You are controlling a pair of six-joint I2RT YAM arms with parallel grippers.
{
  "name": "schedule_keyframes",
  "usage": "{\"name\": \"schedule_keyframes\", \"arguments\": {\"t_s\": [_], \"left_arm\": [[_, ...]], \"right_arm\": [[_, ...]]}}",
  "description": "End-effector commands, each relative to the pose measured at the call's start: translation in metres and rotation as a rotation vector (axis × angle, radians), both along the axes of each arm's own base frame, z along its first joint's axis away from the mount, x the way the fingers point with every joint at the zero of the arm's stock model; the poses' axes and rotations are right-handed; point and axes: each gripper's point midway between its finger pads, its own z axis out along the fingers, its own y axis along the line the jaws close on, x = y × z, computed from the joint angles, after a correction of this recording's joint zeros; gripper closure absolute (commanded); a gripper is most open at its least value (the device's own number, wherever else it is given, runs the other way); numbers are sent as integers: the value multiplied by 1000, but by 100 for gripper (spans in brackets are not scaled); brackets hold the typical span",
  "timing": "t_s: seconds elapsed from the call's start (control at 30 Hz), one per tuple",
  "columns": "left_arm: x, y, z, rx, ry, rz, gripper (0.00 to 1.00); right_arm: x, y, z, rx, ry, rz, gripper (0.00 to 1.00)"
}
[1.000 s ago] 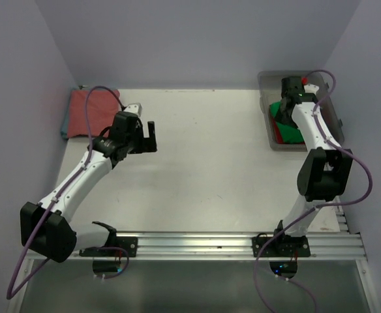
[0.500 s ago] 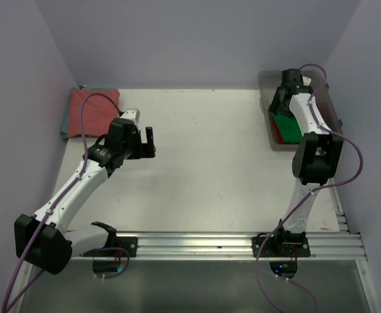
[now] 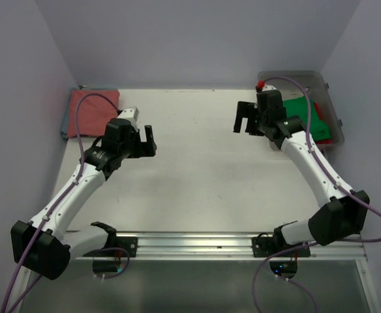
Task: Fold and stack the t-shirts
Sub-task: Put the neatly folded tshirt into the corner of the board with the left arm
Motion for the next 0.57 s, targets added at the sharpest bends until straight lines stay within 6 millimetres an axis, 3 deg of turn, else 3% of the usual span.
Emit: {"name": "schedule_keyframes", "arguments": {"t_s": [0.0,0.13,0.27,0.53], "left_arm": [[6,-6,17,-26,-79,-35,0],[4,-11,19,-48,-86,-58,0],[2,-13,19,-61,-94,-70,0],[2,-13,24,-68,-114,-70,0]], "right_arm": [[-26,37,-18,29,50,123,1],[-47,52,-39,6,96,183,1],[-57,71,-37,28,73,260,1],[-53,67,-31,4,33,246,1]]}}
